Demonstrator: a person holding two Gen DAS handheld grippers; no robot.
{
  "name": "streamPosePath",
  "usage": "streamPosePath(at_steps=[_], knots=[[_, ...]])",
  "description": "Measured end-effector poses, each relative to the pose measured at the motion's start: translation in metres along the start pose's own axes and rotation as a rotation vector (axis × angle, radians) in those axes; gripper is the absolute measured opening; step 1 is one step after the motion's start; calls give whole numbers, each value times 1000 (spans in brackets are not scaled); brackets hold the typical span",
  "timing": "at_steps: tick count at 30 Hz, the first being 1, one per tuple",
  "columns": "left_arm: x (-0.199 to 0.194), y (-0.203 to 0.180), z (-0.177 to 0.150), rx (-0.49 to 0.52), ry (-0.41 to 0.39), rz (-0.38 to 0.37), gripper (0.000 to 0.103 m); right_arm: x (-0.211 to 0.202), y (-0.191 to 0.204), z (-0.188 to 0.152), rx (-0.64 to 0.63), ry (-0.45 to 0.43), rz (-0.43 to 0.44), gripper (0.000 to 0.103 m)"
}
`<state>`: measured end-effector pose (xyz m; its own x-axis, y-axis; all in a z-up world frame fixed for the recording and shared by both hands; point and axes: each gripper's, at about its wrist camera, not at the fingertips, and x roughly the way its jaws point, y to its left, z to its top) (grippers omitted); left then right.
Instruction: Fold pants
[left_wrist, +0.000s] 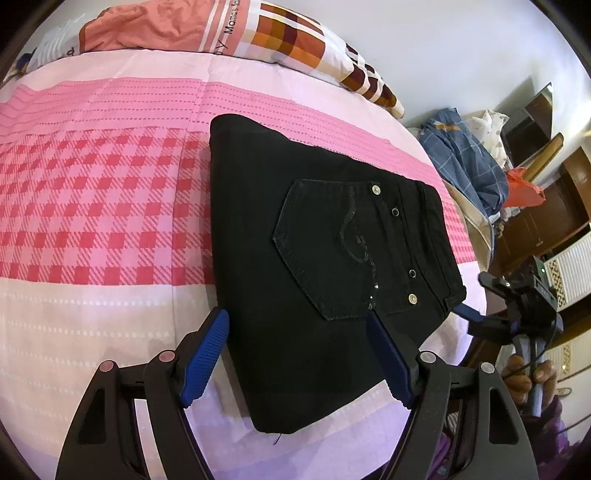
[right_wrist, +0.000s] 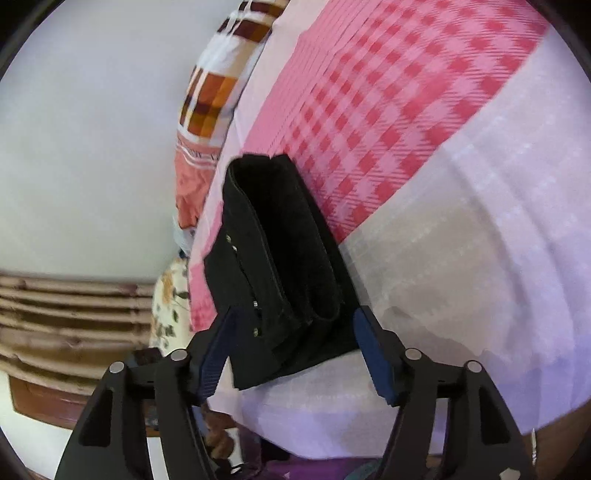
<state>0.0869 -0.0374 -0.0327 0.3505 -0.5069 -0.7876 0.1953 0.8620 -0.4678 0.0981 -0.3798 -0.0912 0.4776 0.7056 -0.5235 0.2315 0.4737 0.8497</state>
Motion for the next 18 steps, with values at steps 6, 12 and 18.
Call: streamPosePath(at_steps=[6,12,18], knots=[[-1,-1,-1,8,1,11,77,22,5,-3,-54,36,-22,29],[-2,5,0,-4,-11,30,77,23,-1,-13,-49,54,7,27],[-4,14,1,-24,-15,31,77,22,-9,-8,-16,46,48,39]])
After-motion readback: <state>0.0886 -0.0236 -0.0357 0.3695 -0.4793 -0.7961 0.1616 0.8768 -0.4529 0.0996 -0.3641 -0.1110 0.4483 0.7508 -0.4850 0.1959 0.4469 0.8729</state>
